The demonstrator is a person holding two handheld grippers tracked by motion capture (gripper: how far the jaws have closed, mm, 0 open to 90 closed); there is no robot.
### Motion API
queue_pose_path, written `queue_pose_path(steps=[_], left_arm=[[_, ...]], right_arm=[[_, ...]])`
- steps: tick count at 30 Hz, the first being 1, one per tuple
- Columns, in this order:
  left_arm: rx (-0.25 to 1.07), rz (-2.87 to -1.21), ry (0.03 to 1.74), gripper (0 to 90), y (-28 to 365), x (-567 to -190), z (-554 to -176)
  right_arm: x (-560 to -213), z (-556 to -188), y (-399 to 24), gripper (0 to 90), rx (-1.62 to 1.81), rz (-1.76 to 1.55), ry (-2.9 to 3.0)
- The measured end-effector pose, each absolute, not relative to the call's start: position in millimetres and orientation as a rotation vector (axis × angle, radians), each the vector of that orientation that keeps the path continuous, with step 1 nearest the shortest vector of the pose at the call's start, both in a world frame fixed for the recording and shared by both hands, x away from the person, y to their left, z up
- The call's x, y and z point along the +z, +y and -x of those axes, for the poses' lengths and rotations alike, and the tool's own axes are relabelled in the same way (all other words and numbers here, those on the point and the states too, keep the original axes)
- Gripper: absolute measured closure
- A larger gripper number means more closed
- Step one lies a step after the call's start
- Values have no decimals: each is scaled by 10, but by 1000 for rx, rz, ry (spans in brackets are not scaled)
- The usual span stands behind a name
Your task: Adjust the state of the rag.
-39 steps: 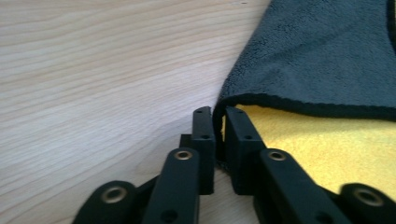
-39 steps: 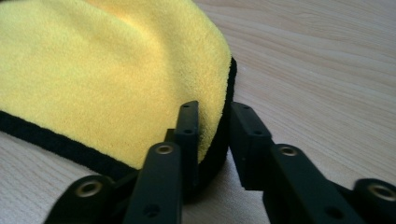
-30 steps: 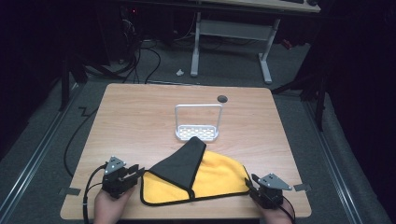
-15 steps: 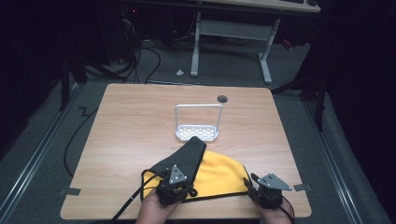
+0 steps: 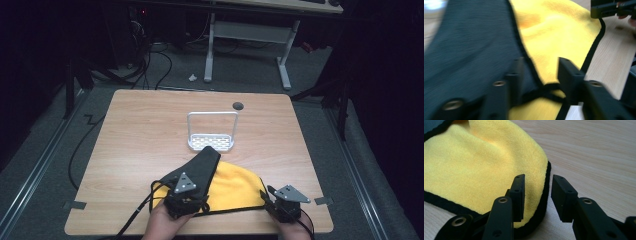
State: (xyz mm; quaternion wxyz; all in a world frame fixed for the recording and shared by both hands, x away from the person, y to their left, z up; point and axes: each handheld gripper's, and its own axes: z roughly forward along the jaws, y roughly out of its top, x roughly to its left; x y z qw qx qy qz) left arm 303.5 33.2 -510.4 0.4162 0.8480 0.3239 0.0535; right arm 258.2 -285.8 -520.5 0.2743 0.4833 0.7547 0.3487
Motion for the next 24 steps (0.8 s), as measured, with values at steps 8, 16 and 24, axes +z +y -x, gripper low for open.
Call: queue_pose_path(steps=[8,16,24], left_arm=[[199,-2174,856,738,247,-5225,-2989],[183,-2064,881,874,499,-5028,-2984],[382,-1869,1091,869,1505,-4569,-3498]], right_arm=[[-5209,-2567,-2890,643,941,-1306,2025],[-5205,-2578,-2882,644,941,-1288,2028],[-5221,-2580,-2847,645,934,-1297,2043]])
